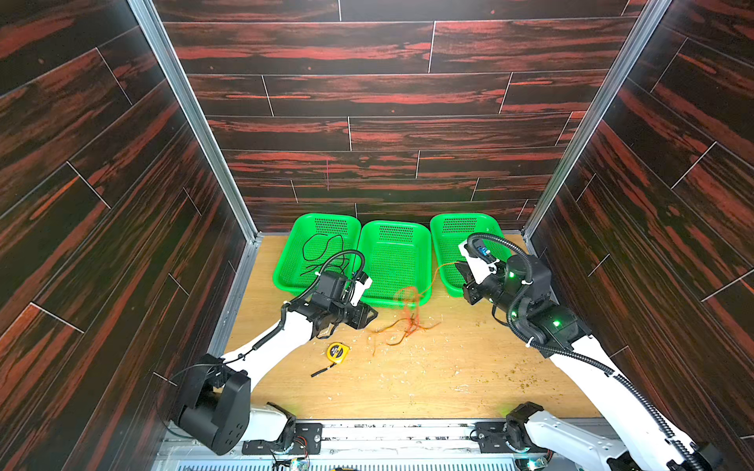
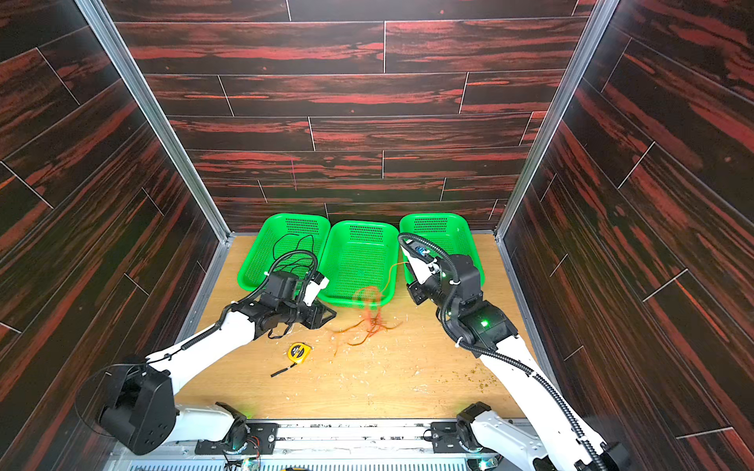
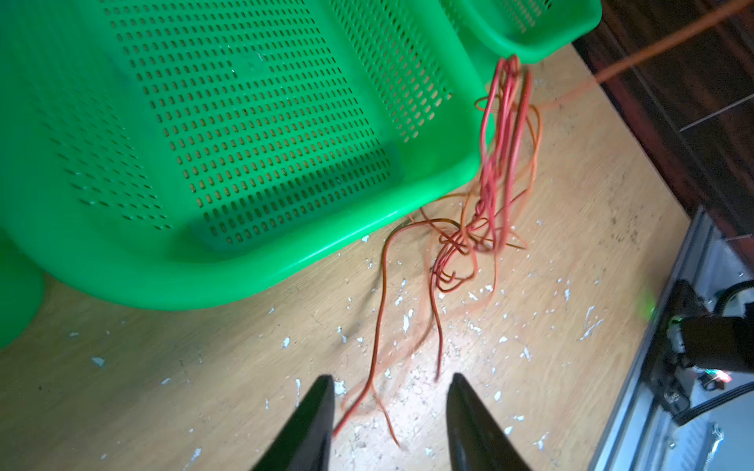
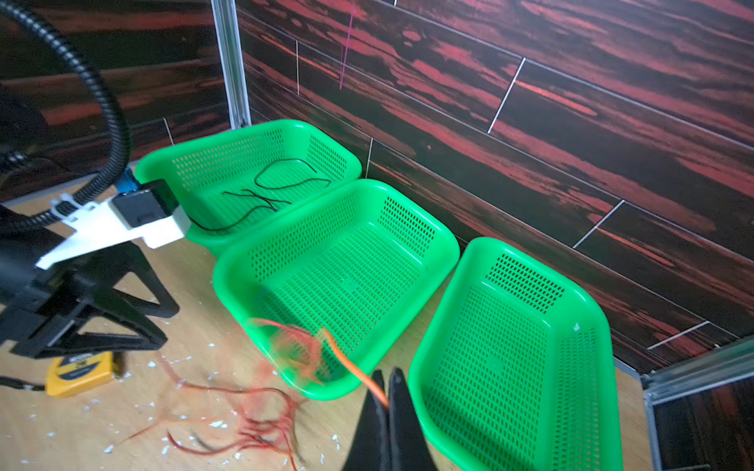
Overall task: Untangle the cables
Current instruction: 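Pull the orange wire taut with the right gripper while left holds red wires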
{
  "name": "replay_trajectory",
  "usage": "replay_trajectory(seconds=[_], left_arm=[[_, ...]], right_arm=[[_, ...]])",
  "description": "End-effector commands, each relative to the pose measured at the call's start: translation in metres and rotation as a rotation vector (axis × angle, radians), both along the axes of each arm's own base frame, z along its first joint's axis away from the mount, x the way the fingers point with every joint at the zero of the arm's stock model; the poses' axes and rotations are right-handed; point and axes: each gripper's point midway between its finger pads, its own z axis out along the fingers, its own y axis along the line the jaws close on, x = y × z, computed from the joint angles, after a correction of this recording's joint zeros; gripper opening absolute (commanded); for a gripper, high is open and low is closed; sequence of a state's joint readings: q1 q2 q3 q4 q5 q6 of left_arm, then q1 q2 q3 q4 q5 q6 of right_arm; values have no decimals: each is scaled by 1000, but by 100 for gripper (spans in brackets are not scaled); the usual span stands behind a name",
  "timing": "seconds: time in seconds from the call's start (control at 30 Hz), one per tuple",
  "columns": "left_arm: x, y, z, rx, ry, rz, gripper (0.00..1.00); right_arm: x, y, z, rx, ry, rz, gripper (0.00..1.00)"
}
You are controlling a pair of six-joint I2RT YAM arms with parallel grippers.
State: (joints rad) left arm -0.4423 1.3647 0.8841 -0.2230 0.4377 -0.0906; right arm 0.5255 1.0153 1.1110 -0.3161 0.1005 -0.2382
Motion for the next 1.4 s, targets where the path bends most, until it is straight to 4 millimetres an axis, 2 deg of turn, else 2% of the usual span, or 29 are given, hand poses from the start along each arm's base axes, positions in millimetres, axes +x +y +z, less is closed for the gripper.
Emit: replay_trajectory(seconds=[0.0, 0.07, 0.27, 0.4, 0.53, 0.67, 0.97, 1.13, 1.37], left_arm=[[0, 3, 26, -33, -93, 19, 50], [-2, -1, 33, -62, -121, 25, 50], [-23, -40, 53, -154, -204, -67, 52], [-34, -66, 51, -209, -239, -120, 56], [-41, -84, 44, -227, -290, -146, 61], [-28, -88, 34, -196, -329, -103, 64], [-5, -97, 41, -187, -391, -24, 64], [5, -111, 46, -195, -391, -44, 64], [23, -123, 42, -167, -409, -43, 62]], right_arm=[[-1, 4, 11, 42, 8, 6, 0], [3, 6, 9, 47, 26, -8, 0], [15, 13, 12, 85, 62, -40, 0], [19, 20, 14, 102, 72, -36, 0], [19, 27, 17, 112, 77, -26, 0], [15, 33, 21, 114, 67, -5, 0], [7, 44, 23, 105, 64, 32, 0], [1, 53, 22, 91, 57, 64, 0], [-9, 61, 25, 75, 36, 112, 0]])
